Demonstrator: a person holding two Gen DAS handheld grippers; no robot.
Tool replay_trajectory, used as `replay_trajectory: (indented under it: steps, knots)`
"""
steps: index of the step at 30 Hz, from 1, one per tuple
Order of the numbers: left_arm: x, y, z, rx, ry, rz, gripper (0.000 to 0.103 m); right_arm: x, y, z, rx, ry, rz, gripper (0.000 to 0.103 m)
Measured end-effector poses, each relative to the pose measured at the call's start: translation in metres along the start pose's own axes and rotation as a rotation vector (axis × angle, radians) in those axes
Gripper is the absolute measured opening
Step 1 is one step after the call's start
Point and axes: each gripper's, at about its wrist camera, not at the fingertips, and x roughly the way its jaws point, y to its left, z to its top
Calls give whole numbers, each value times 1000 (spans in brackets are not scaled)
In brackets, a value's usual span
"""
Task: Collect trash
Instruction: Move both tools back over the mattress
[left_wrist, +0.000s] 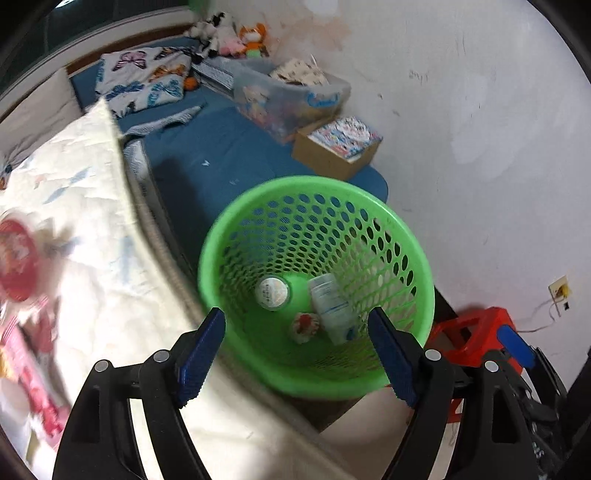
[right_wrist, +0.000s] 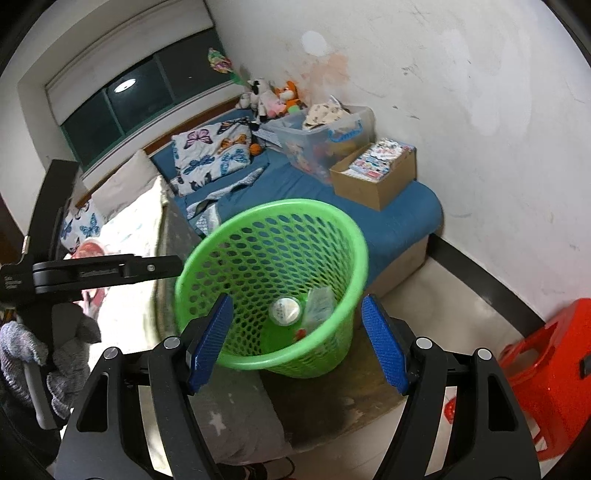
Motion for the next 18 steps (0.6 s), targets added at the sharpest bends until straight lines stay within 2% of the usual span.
replay_trajectory:
  steps: [8,18]
  knots:
    - [-69,54,-49,-80,-111,43,77,-10,48,-2,-64,-11,73,74]
    - [-143,125,-118,-165,-223,170,77,-5,124,-7,-186,16,173,74]
